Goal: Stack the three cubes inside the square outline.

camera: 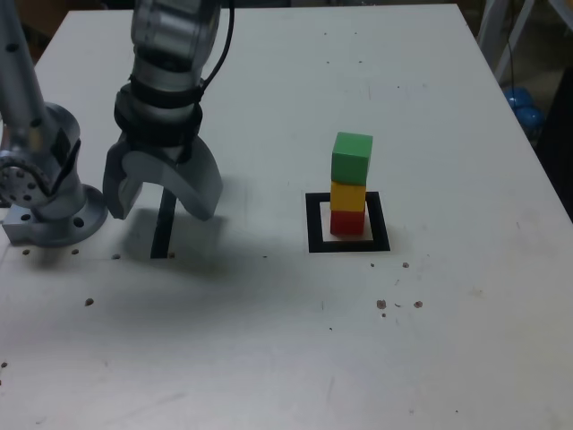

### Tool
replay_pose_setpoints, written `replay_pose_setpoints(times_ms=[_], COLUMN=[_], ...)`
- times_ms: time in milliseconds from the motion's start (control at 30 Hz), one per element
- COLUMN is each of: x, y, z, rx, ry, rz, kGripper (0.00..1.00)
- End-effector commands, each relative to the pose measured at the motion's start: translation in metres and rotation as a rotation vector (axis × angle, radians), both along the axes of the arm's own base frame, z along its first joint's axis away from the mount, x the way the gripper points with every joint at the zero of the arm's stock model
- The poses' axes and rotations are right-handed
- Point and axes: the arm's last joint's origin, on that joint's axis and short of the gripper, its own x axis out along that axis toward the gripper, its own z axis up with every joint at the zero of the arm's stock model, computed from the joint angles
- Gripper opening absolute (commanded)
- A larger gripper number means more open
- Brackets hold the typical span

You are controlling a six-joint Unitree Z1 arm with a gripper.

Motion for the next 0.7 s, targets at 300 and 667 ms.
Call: replay_pose_setpoints(times_ms=[300,667], x=[0.0021,0.0018], y=[0.0,0.0001], z=[-0.0041,-0.0046], rx=[0.002,0.003], ry=[0.016,0.019], rz=[0.003,0.003], kGripper=[1.0,1.0])
